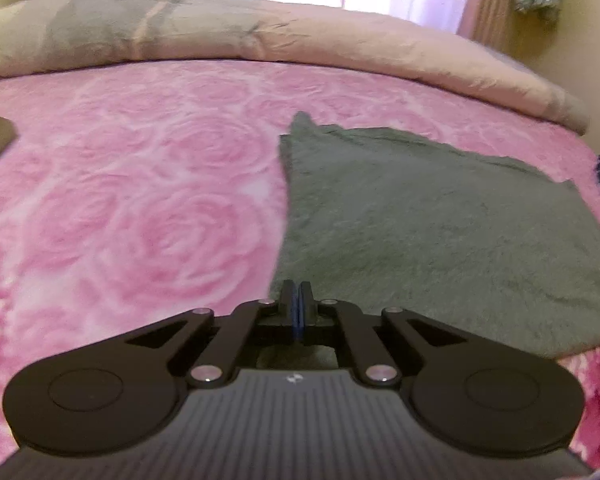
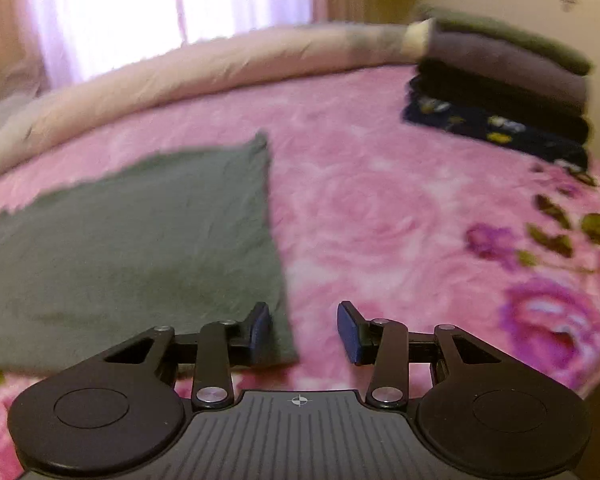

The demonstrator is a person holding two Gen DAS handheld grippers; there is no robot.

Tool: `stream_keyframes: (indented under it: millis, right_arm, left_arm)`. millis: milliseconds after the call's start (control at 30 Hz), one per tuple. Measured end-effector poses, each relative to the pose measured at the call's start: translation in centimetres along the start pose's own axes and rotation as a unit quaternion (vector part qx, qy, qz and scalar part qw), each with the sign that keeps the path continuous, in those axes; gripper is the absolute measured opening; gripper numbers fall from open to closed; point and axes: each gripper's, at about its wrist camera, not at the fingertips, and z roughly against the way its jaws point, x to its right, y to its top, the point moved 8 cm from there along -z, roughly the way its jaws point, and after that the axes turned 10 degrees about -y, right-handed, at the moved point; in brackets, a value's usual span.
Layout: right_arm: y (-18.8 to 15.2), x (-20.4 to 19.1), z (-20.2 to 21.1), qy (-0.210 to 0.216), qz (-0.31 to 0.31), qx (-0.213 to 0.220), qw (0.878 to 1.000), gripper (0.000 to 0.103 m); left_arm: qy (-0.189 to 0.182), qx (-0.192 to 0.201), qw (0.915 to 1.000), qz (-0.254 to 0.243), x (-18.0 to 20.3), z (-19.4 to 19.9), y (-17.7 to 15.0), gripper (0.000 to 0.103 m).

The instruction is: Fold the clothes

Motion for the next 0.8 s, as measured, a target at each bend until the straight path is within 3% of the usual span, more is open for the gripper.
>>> stream_keyframes:
  millis: [67,167,267,400,567,633,667,800]
  right_arm:
    - [0.5,-0.7,1.6,0.016,0.002,0.019,1.0,0.043]
    - [-0.4,-3.0,2.3,0.05,0.035,0.011,0.998,0.043]
    - [-3.4,-3.4,1.0,0.031,0.039,-0.041,0.998,0.043]
    - [-5.5,-2.5,3.4,0.003,0.071,-0.027,0.997,0.043]
    - [-7.3,0.0,6.3,-0.001,0.041,-0.065,0.997,0.044]
    - [-7.3,-0.1,7.8,0.002,0.033,-0.071,0.997,0.062]
    - [-7.1,-0.3,8.7,0.01,0.029,-0.067,0.997,0.083]
    - [-6.1,-2.0,12.7,0.037,0.047,-0.03,0.998,0.084]
  left_arm:
    - [-0.005,0.006,1.0,0.001,1.1,0.8,0.2,0.014]
    - [-0.016,0.002,0.9998,-0.014,3.8,1.2,-0.3,0.024]
    - [0.013,-0.041,0.999,-0.008,4.5,0.3,-2.8,0.024]
    - [0.042,-0.04,0.9982,-0.017,4.6,2.4,-5.5,0.027]
    - [0.086,-0.067,0.994,-0.014,5.9,6.4,-7.0,0.028]
    - [0.091,-0.062,0.9937,-0.022,7.5,8.3,-6.8,0.029]
    - [0.087,-0.054,0.9943,-0.028,8.4,9.4,-6.5,0.031]
    - [0.071,-0.021,0.9959,-0.052,12.0,13.7,-5.6,0.037]
